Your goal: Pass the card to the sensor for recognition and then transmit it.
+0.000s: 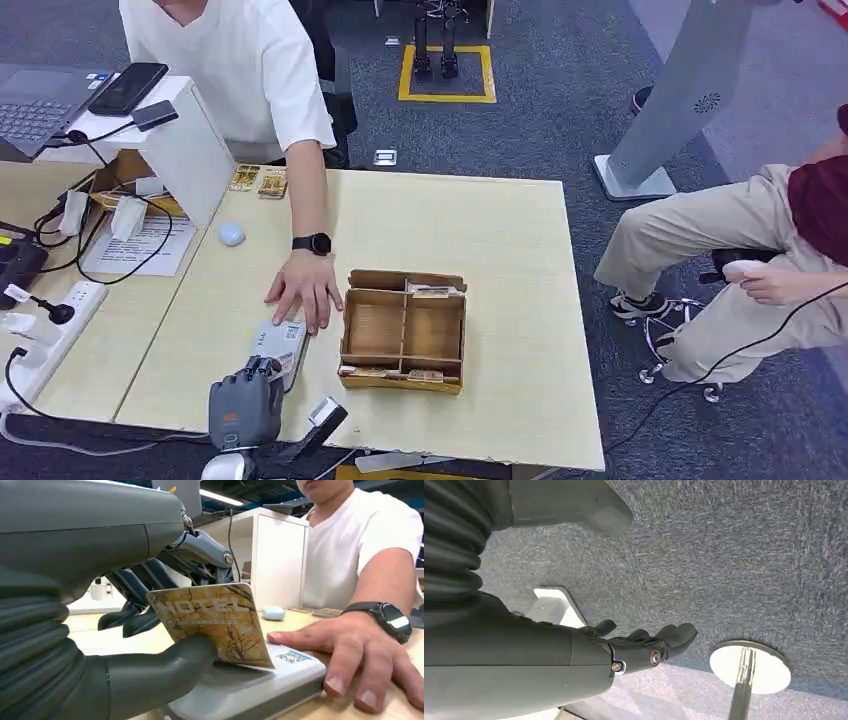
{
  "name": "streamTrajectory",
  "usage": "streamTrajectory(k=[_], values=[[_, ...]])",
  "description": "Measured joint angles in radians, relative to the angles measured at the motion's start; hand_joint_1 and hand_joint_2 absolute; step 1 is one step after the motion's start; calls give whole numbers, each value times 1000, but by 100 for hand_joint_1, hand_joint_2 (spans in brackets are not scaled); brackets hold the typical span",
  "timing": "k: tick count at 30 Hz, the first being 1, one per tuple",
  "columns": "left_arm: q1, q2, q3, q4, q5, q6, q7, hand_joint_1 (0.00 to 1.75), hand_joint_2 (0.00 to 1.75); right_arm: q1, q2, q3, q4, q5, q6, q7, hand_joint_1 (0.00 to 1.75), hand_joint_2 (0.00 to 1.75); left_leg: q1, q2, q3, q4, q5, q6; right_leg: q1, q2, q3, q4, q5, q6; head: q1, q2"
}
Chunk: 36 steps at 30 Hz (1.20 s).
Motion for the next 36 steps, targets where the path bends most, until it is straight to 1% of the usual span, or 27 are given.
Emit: streamTrajectory(k=[15,20,21,22,23,24,25,26,29,30,32,33,36], values=[[-22,4,-24,64,0,-3,0,175,175,0,2,0,0,2,0,0,0,175,0,-1,3,0,0,0,0,-1,4,0,0,0,0,0],[-26,7,-31,71,0,-1,9,175,175,0,5,0,0,2,0,0,0,175,0,-1,4,0,0,0,0,-1,5,0,0,0,0,0],[-27,7,-32,71,14,0,6,175,175,0,5,0,0,2,0,0,0,175,0,-1,4,0,0,0,0,-1,5,0,0,0,0,0],[-24,6,-32,57,72,0,-20,175,175,0,5,0,0,0,0,0,0,175,0,-1,4,0,0,0,0,-1,5,0,0,0,0,0],[-16,4,-32,31,146,0,-68,175,175,0,5,-1,0,-1,0,0,0,175,0,-1,4,0,0,0,0,-1,5,0,0,0,0,0],[-9,0,-32,9,212,1,-102,175,175,1,5,-2,0,-2,0,0,0,175,0,-1,4,0,0,0,0,-1,5,0,0,0,0,0],[-6,-6,-32,-8,289,1,-147,175,175,2,5,-6,0,-3,0,-2,0,175,0,-1,4,0,0,0,0,-1,4,0,0,0,0,0],[3,-16,-31,-32,391,2,-209,175,175,2,5,-9,0,-6,0,-4,0,175,0,-1,4,0,0,0,0,-1,4,0,0,0,0,0],[16,-49,-30,-100,766,-11,-409,175,175,8,4,-23,0,-16,0,-24,0,175,0,-1,3,0,0,0,0,-1,2,0,0,0,1,0],[17,-60,-30,-124,884,-27,-463,175,175,11,4,-26,0,-23,0,-32,0,175,0,-1,2,0,0,0,0,-1,2,0,0,0,0,0],[13,-79,-30,-181,1080,-66,-549,175,175,17,2,-37,0,-40,0,-52,0,175,0,-1,1,0,0,0,0,-1,2,0,0,0,0,0],[10,-86,-30,-202,1129,-78,-572,175,175,20,2,-44,0,-46,0,-56,0,175,0,-1,1,0,0,0,0,-1,2,0,0,0,0,0],[3,-101,-30,-270,1224,-109,-603,175,175,29,-2,-51,0,-50,0,-55,0,175,0,-1,1,0,0,0,0,0,1,0,0,0,0,0]])
